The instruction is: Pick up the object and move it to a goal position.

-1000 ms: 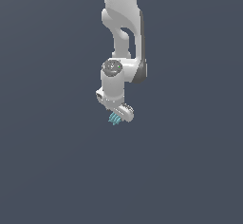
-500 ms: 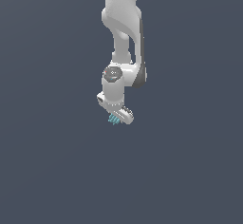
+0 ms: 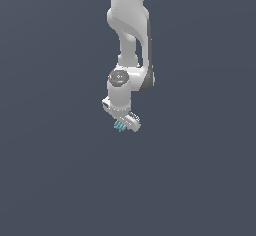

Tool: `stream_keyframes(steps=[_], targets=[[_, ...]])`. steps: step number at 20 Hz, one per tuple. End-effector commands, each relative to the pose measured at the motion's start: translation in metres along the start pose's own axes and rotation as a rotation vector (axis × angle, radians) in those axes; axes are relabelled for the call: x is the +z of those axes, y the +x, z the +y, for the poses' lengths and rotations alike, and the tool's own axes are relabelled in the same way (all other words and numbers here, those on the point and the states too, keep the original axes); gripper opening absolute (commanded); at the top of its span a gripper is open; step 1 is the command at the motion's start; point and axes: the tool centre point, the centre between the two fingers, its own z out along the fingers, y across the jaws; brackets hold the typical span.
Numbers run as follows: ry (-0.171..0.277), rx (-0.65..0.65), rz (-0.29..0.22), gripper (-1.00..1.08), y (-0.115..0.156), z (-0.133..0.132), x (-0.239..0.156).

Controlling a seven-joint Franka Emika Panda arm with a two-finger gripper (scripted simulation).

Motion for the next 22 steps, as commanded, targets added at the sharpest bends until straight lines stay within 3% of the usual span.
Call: stream_keyframes(steps=[1, 10, 22], targets=[[0.0, 0.0, 0.0, -1.0, 0.0, -0.001, 0.0], [0.0, 0.0, 0.0, -1.0, 0.011, -0.023, -0.01], [-0.001, 0.0, 0.0, -1.0, 0.043, -0.088, -0.039]])
